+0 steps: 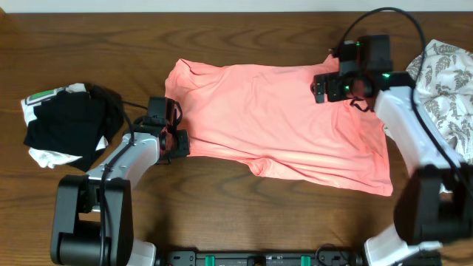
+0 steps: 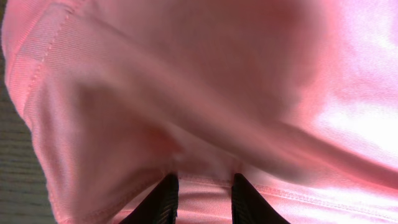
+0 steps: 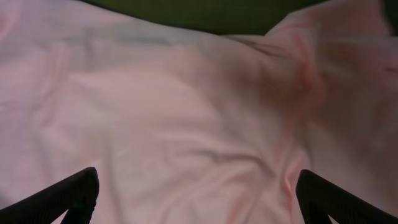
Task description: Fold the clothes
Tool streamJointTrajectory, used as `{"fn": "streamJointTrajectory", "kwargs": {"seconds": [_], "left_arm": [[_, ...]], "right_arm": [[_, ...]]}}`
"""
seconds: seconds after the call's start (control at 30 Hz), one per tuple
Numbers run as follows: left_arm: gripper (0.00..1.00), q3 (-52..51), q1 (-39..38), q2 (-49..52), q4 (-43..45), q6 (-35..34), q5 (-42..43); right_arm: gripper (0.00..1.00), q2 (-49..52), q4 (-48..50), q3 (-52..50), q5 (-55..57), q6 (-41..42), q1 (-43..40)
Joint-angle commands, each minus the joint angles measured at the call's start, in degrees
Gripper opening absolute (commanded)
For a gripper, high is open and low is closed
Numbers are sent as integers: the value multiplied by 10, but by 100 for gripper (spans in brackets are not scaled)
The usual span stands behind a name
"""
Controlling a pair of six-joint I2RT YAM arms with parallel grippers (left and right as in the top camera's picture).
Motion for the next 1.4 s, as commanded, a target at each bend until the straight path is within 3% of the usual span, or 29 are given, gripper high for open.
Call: {"fn": "streamJointTrajectory", "kwargs": {"seconds": [0.0,0.27,0.63,0.83,0.97,1.37], "left_arm": [[30,-53,3,53,-29,-10,-11],[30,-53,3,53,-29,-10,-11],[31,-53,3,53,-29,-10,-11],[31,-53,3,53,-29,-10,-11],[31,-53,3,53,-29,-10,-11],[31,-53,3,53,-29,-10,-11]], "right_arm": [[99,76,26,-5,3,-18,-3],[99,150,117,-4,18,-15,-31],[99,148,50,93,20,11,-72],[82,149,27,95,-32,46,-132],[63,152,0,95,-63,59,-158],[55,210,-69,94,-142,69,-170]]}}
